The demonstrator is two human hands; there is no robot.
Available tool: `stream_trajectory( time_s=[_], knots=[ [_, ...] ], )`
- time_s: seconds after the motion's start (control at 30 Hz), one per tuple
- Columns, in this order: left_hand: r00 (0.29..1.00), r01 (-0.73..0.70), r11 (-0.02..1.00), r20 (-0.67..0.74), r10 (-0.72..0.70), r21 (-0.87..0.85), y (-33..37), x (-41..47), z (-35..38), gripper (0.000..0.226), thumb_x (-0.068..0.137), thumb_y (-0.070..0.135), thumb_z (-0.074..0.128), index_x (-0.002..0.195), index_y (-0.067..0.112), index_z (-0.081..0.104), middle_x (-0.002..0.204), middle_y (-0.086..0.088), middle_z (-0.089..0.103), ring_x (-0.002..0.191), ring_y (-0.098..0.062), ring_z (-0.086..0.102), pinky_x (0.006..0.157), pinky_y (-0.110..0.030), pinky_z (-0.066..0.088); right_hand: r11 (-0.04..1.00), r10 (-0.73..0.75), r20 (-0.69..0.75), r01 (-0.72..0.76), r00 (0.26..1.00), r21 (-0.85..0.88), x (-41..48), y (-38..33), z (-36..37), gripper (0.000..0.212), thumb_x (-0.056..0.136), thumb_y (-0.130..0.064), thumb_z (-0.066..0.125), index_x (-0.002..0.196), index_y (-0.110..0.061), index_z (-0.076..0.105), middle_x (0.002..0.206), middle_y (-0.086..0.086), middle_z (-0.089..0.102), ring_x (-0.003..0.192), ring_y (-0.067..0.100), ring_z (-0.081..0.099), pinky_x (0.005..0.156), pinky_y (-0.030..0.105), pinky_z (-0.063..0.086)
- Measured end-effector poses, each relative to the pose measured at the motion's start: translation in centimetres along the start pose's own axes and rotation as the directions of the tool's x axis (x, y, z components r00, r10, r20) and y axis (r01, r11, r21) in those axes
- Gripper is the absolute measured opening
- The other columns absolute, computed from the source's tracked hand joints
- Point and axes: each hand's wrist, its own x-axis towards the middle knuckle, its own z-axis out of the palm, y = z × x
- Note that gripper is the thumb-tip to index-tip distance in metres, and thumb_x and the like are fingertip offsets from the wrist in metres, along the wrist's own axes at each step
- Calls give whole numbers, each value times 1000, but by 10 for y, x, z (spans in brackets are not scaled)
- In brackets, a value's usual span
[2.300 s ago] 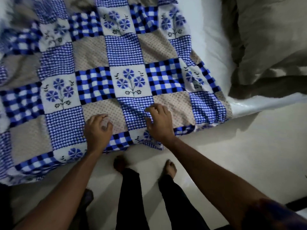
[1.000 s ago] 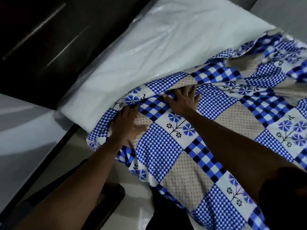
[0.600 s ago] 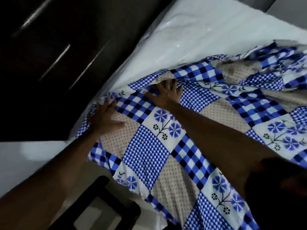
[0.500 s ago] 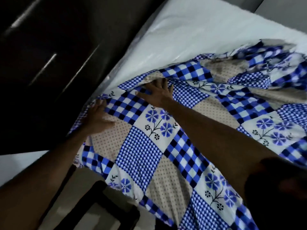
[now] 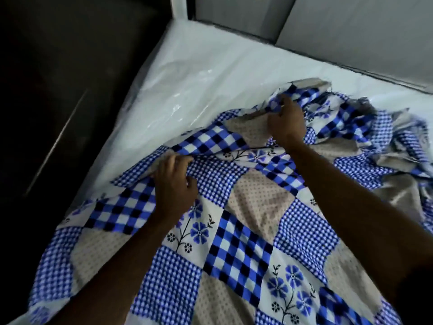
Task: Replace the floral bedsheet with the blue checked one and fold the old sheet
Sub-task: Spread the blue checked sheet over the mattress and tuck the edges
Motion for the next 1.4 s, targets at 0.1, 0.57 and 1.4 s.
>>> stream_trajectory(
  time_s=[0.1,0.57,1.4],
  knots=[
    [994,-99,994,46,101,-54,13,57,16,38,77,17,54,113,12,64,116,-12,57,107,-34,54,90,-48,47,971,209,48,-202,977,-131,34,23,-6,69,87,-45,67,148,-29,38,144,13,48,120,39,57,89,48,50],
    [941,-336,937,0,337,-96,24,200,31,36,72,23,54,104,15,68,112,-11,63,97,-38,56,75,-45,49,735,29,190,-150,981,662,172,-117,46,11,95,-12,48,87,-18,53,67,-3,57,62,12,43,58,27,30],
    [831,400,914,450,-327,-74,0,284,57,48,95,44,54,126,9,51,123,-15,58,108,-37,59,87,-42,51,1000,-16,33,16,999,3,128,-110,73,61,94,-63,52,141,-26,42,129,5,67,105,26,67,75,35,52]
  ],
)
